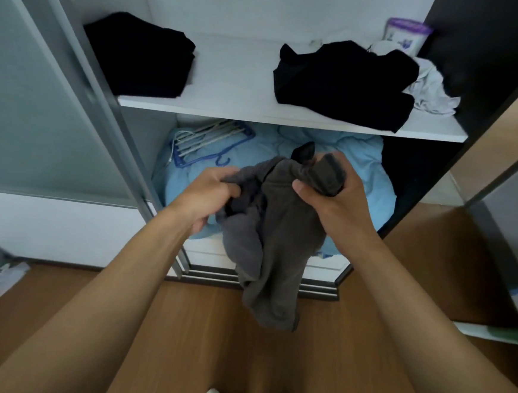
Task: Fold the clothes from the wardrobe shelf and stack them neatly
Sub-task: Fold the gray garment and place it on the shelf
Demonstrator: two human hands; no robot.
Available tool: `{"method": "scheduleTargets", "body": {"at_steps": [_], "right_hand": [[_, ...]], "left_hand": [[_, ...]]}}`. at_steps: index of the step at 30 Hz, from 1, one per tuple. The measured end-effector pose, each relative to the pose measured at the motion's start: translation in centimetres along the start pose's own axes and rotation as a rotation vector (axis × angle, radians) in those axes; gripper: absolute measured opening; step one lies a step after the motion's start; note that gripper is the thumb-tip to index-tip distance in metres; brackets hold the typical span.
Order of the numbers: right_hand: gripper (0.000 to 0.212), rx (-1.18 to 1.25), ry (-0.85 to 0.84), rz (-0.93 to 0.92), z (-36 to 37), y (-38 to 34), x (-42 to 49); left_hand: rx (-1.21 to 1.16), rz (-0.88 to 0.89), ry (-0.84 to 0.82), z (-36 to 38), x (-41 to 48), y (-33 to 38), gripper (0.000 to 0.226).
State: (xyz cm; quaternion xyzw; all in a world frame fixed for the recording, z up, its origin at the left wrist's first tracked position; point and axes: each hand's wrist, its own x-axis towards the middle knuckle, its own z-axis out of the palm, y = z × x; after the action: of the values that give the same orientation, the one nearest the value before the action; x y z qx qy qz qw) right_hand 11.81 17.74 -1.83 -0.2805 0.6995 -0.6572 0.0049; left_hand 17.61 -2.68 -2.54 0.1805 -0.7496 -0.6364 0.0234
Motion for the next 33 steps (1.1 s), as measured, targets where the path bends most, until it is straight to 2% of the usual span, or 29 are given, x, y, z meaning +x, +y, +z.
{"method": "scheduleTargets", "body": {"at_steps": [2, 6, 8, 12, 15, 19, 22, 23, 25, 28, 30, 33], "right_hand": [[0.035, -0.118, -0.078, -0.001, -1.6, 0.0, -0.4], [0.028, -0.363, -0.268, 0.145, -3.6, 0.8, -1.0], [0.023, -0.395, -0.386, 0.210, -4.0, 1.5, -1.7], [0.028, -0.440, -0.615, 0.357, -4.2, 2.6, -2.7], [0.033, -0.588, -0.722, 0.452, -4.5, 3.2, -2.6], [0.036, -1.020, -0.643, 0.381, -2.9, 3.6, -2.5], [0.063, -1.000, -0.488, 0.221, 0.6, 4.5, -2.8], [0.066, -0.978, -0.474, 0.152, 1.8, 5.1, -3.0], [0.054, -0.904, -0.486, 0.074, 3.7, 6.5, -3.3], [0.030, -0.791, -0.452, 0.116, 4.1, 8.2, -3.8], [0.024, -0.786, -0.404, 0.173, 3.2, 8.8, -3.9], [0.022, -0.724, -0.229, 0.265, 1.2, 9.2, -3.4]], "left_hand": [[-0.197, -0.006, 0.085, -1.4, 0.9, 0.9, 0.042], [-0.491, 0.050, 0.063, -3.5, 2.0, 2.8, 0.041], [-0.470, 0.078, 0.043, -3.7, 2.1, 3.6, 0.041], [-0.349, 0.165, 0.005, -2.8, 1.9, 4.2, 0.043], [-0.367, 0.164, 0.013, -2.6, 1.8, 4.2, 0.042], [-0.457, 0.151, -0.024, -2.0, 1.3, 4.5, 0.044], [-0.507, 0.168, -0.102, -0.8, 0.8, 5.5, 0.045], [-0.523, 0.175, -0.122, -0.5, 0.6, 5.9, 0.045], [-0.546, 0.182, -0.132, 0.1, 0.2, 6.6, 0.043], [-0.540, 0.194, -0.103, -0.4, -0.2, 7.1, 0.040], [-0.520, 0.196, -0.061, -1.7, -0.4, 6.9, 0.039], [-0.451, 0.178, 0.047, -4.0, -0.3, 5.7, 0.039]]}}
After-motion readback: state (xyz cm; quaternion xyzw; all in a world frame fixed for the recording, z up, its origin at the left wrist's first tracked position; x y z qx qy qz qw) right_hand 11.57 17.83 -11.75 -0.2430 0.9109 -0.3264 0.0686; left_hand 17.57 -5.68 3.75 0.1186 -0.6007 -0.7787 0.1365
